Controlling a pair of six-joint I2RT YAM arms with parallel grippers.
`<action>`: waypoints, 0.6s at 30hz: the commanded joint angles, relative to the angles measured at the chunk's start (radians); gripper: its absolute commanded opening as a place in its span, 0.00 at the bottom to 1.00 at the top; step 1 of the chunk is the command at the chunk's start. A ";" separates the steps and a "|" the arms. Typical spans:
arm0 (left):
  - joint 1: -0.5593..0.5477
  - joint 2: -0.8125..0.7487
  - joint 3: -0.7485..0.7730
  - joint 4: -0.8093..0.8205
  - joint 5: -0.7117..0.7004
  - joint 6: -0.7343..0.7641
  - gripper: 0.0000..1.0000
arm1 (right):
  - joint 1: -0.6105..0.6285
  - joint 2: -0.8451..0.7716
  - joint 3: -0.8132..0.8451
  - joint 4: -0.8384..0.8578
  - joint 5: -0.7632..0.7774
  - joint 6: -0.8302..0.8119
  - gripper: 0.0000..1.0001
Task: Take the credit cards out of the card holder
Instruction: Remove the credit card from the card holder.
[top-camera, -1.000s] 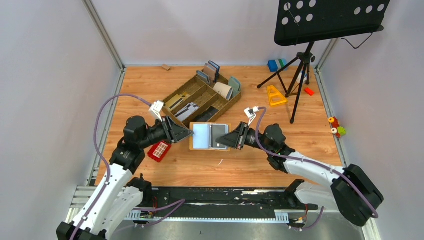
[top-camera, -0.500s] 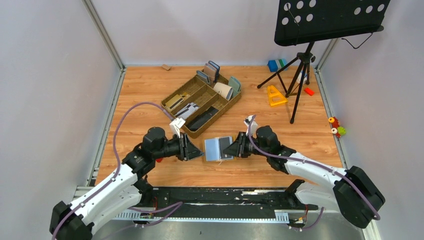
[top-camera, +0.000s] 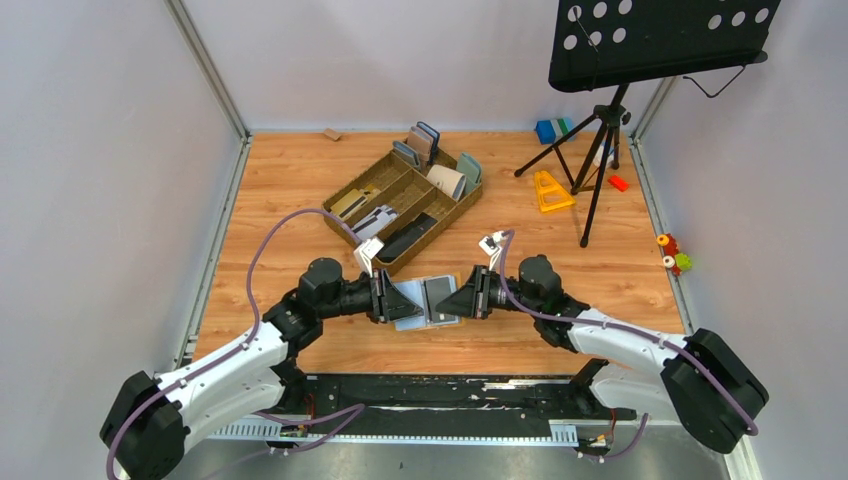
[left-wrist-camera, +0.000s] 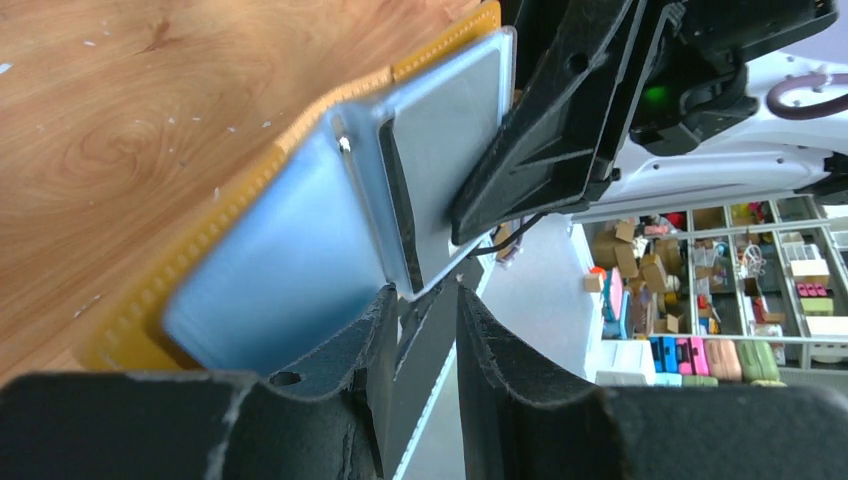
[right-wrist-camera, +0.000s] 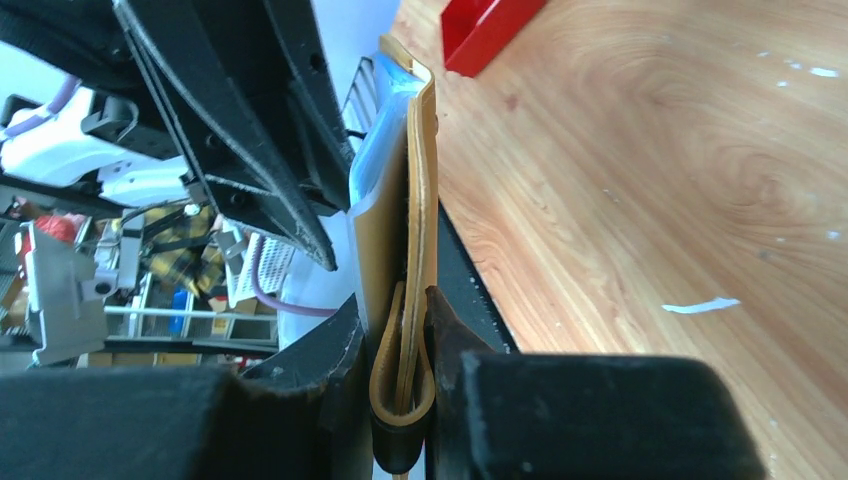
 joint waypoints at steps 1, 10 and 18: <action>-0.004 -0.019 0.011 0.080 0.023 -0.038 0.34 | 0.018 0.014 -0.027 0.224 -0.073 0.085 0.00; -0.004 -0.013 -0.012 0.166 0.025 -0.088 0.33 | 0.049 0.135 -0.034 0.462 -0.132 0.207 0.00; -0.004 -0.009 0.033 -0.035 -0.052 -0.021 0.32 | 0.056 0.153 -0.031 0.466 -0.107 0.194 0.00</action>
